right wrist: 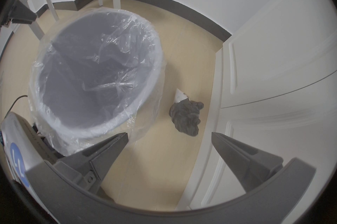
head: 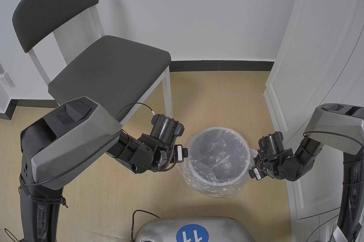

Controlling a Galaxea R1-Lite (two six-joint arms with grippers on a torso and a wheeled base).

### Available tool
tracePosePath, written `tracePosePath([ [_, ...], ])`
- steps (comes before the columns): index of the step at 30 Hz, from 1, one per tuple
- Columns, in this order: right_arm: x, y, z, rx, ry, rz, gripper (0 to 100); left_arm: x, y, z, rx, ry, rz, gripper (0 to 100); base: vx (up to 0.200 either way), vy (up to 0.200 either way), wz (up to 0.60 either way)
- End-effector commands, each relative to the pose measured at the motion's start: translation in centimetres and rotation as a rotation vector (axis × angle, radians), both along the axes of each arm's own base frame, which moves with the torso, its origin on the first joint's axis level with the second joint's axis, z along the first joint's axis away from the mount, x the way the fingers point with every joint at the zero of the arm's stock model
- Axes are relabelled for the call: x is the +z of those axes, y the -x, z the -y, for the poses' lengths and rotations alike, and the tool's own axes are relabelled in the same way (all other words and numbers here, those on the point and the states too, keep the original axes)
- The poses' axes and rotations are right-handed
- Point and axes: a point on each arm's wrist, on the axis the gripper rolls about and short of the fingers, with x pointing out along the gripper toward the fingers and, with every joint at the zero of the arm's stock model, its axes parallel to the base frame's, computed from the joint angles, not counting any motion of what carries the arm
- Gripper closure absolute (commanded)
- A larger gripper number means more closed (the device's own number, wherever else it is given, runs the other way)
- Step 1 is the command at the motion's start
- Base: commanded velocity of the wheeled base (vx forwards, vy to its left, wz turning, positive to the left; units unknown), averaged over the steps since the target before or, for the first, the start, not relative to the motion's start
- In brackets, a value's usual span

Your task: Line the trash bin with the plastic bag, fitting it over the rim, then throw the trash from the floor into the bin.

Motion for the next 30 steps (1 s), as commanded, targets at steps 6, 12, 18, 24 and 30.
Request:
tracePosePath([
  [6,-4.8,-0.7,0.0,-0.006,0.007,-0.017,0,-0.2,-0.2,-0.1,0.005,0.001,-0.001,0,0.000,0.000,0.00],
  [12,-3.7,-0.3,0.1,-0.012,-0.010,0.001,0,0.0,-0.1,0.0,0.004,0.002,0.001,0,0.000,0.000,0.00],
  [18,0.1,2.3,0.6,0.011,-0.037,0.073,0,1.1,0.3,-0.3,0.004,0.013,0.013,0,0.000,0.000,0.00],
  [24,3.3,6.8,2.7,0.059,-0.128,0.076,0,1.9,1.1,-0.3,-0.009,0.015,0.018,0,0.000,0.000,0.00],
  [30,4.0,6.7,5.3,-0.071,-0.265,0.182,0,2.2,1.4,-0.5,-0.013,0.013,0.018,0,0.000,0.000,0.00],
])
